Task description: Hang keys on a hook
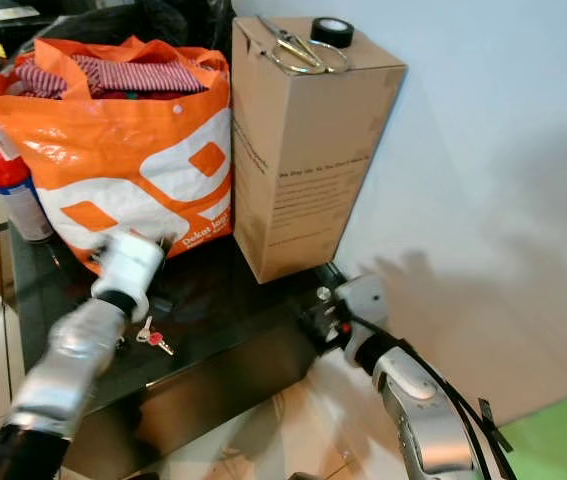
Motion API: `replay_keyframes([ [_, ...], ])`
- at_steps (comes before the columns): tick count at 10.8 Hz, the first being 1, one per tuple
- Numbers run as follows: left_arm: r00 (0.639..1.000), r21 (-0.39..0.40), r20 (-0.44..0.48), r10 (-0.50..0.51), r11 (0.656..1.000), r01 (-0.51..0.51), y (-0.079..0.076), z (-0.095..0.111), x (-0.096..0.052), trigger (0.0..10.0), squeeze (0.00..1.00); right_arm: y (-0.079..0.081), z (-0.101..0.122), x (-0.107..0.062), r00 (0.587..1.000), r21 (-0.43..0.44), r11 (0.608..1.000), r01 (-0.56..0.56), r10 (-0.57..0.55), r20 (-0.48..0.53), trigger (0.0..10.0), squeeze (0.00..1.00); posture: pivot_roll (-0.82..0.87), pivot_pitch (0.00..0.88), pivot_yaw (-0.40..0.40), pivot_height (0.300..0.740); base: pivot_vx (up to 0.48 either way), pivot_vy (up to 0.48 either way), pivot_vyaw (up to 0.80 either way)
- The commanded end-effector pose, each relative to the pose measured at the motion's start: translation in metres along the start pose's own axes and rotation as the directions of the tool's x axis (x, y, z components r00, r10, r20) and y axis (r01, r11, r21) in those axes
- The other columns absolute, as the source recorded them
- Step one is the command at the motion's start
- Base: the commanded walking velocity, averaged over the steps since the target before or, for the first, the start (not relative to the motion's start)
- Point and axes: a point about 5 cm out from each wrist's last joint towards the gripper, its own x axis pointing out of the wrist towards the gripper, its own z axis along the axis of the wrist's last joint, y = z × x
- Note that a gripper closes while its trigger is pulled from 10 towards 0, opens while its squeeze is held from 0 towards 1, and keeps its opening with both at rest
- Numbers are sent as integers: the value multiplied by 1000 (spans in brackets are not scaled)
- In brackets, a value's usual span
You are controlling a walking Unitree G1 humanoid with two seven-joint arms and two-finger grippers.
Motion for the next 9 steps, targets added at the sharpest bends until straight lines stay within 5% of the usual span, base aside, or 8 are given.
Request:
replay_keyframes([
  [1,994,-93,85,-73,992,81,-2,11,-3,0,0,-6,5,-3,999,-9,999,41,-41,27,10000,0,-78,0,-77,740,0,0,0],
  [4,928,-212,258,-271,921,328,-5,30,-20,0,0,-6,7,-2,996,-8,998,67,-67,58,10000,0,-73,0,-81,740,0,0,0],
  [6,923,-187,250,-293,921,343,-4,30,-22,0,0,-7,10,-1,995,-4,997,77,-77,67,10000,0,-72,0,-82,740,0,0,0],
  [7,945,-126,158,-288,943,308,-3,22,-21,0,0,-7,11,-1,993,-5,995,103,-103,58,10000,0,-65,0,-82,740,0,0,0],
  [8,977,-35,40,-211,977,212,2,9,-18,1255,0,-8,10,-1,990,13,990,137,-138,31,10000,0,-62,0,-81,740,0,0,0],
  [9,996,17,30,-89,996,89,5,9,-15,10000,0,-12,7,-3,975,55,973,224,-223,-14,10000,0,-58,0,-81,740,0,0,0],
])
